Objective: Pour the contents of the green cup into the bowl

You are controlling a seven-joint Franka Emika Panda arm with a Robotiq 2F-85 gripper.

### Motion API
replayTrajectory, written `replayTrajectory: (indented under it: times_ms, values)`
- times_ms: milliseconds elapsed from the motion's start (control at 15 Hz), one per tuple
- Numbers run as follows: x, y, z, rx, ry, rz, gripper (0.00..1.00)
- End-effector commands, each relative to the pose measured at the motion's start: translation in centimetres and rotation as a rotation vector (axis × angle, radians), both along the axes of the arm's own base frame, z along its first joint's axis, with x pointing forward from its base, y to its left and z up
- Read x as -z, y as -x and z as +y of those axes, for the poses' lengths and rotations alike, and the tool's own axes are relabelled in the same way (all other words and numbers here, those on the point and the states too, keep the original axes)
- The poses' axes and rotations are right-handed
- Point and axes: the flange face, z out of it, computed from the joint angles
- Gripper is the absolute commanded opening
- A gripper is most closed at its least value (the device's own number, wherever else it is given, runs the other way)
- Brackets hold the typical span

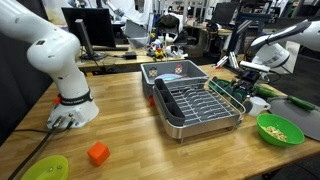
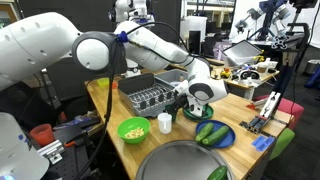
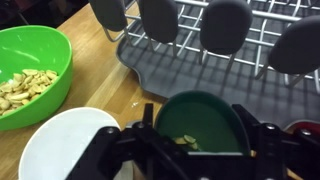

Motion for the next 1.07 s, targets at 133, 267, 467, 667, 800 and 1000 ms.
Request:
replayTrajectory:
  times_ms: [133, 267, 467, 667, 800, 1000]
  values:
    - [-1.3, -0.9, -0.6, -0.033, -0.01, -0.025, 0.99]
    - [-2.6, -1.2, -1.1, -0.04, -0.006, -0.047, 1.0]
    - [-4.5, -1.0, -1.9, -0.06, -0.023, -0.068, 1.0]
    - [-6.9, -0.7, -2.8, -0.061, -0.036, -0.1, 1.0]
    - [-6.6, -1.4, -2.8, -0.044, -0.022, -0.092, 1.0]
    - [-7.8, -1.1, -3.1, -0.045, -0.026, -0.09, 1.0]
